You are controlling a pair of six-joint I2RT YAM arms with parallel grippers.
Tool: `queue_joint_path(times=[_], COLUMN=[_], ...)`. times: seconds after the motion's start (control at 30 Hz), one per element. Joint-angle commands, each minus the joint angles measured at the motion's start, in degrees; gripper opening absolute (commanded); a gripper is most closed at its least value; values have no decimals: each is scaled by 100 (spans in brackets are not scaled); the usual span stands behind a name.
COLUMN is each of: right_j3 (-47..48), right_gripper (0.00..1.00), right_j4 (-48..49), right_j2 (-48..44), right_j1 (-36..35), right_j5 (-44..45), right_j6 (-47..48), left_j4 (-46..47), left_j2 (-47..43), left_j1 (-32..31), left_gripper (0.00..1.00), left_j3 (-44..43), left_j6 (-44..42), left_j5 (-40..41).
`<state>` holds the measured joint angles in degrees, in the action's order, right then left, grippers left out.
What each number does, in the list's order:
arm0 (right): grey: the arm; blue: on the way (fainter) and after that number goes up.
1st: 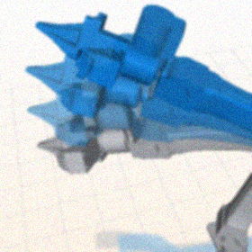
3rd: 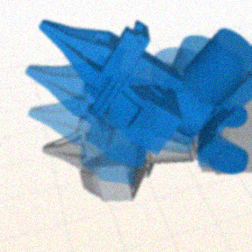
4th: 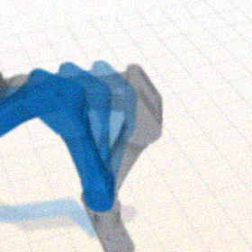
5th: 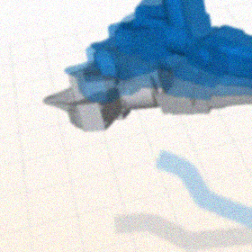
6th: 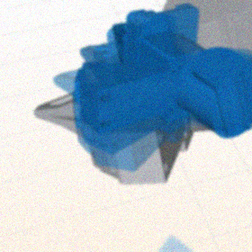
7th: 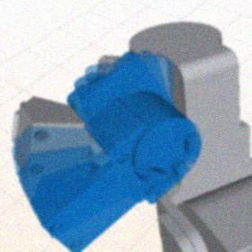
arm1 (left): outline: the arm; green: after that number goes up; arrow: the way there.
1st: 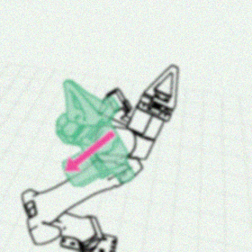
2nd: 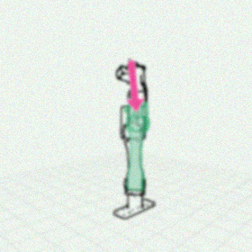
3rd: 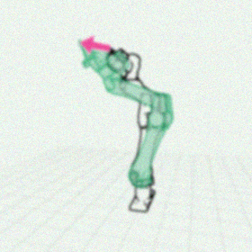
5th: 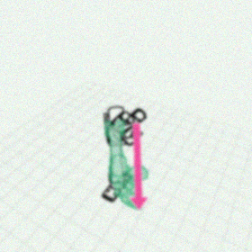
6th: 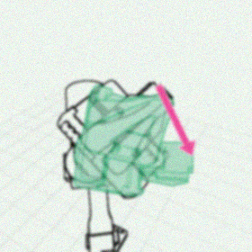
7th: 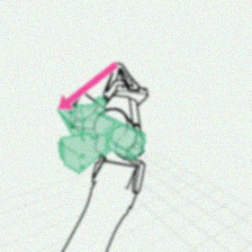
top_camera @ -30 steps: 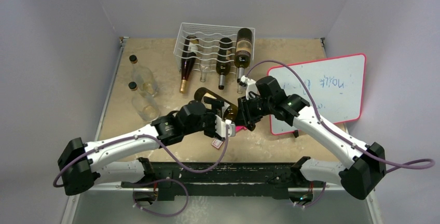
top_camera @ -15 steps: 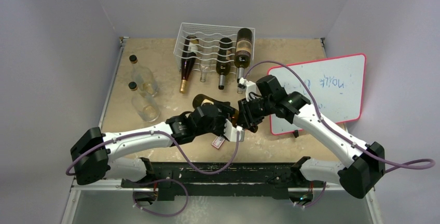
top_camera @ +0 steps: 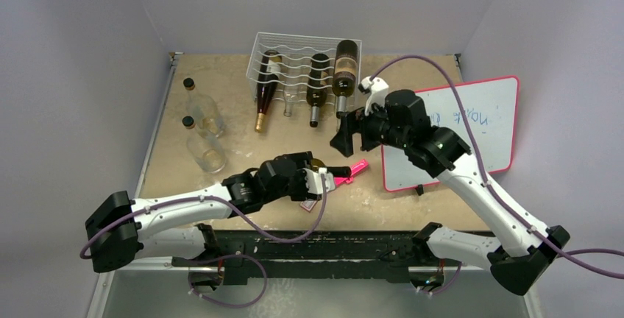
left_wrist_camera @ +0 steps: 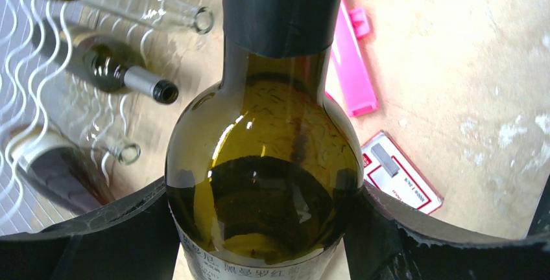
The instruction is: Take the wine bottle off the wine rack
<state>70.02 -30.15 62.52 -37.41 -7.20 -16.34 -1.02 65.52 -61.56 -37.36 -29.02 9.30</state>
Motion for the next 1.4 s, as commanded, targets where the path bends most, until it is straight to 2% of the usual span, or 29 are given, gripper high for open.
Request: queue_joint_path(times=[0.0, 0.1, 0.17, 0.23, 0.3, 0.4, 0.53, 0.63, 0.77, 0.87, 1.0, 1.07, 1.13, 1.2, 1.27, 1.37], right_j3=[619, 841, 928, 838, 675, 485, 249, 212, 220, 312, 487, 584, 680, 777, 894, 1204], right_gripper=[100, 100, 100, 100, 100, 100, 100, 100, 100, 100, 100, 100, 100, 100, 100, 100], right_j4=[306, 467, 567, 829, 1101, 1328, 1740, 1956, 2093, 2091, 2062, 2029, 1985, 1928, 1862, 1625], right_j2=[-89, -145, -198, -325, -440, -424, -315, -157, 58, 262, 605, 750, 866, 981, 1122, 1507], right_j1=[64, 99, 105, 109, 103, 100, 101, 99, 102, 99, 98, 102, 107, 105, 104, 110], right_j5=[1642, 2351, 2694, 2581, 2422, 2103, 1477, 1119, 1045, 1037, 960, 844, 748, 726, 776, 984], right_j6=[75, 97, 137, 260, 292, 303, 208, 146, 166, 170, 148, 151, 128, 114, 107, 171], left_j4=[1181, 1508, 1883, 2115, 2143, 1878, 1790, 1409, 2322, 2515, 3231, 3385, 3312, 3635, 4334, 4958], left_j2=[-503, -788, -959, -1090, -1219, -1387, -1210, -554, 257, 1021, 1964, 2503, 2976, 3242, 3394, 3420], left_j1=[14, 12, 25, 147, 469, 1075, 1848, 2845, 4027, 4518, 5477, 5830, 6116, 6613, 7122, 7471], left_gripper=[0, 0, 0, 0, 0, 0, 0, 0, 0, 0, 0, 0, 0, 0, 0, 0], left_j3=[-101, 102, 335, 439, 331, -86, -830, -1853, -2460, -3250, -3990, -4538, -5063, -5105, -4820, -4112], left_j6=[1364, 1889, 2204, 2441, 2743, 3219, 3291, 3596, 3849, 3811, 4147, 3997, 3791, 4153, 4556, 4525], left_j5=[954, 1590, 2331, 2831, 2927, 2833, 2606, 1964, 1090, 1102, 785, 476, 580, 509, 165, 164])
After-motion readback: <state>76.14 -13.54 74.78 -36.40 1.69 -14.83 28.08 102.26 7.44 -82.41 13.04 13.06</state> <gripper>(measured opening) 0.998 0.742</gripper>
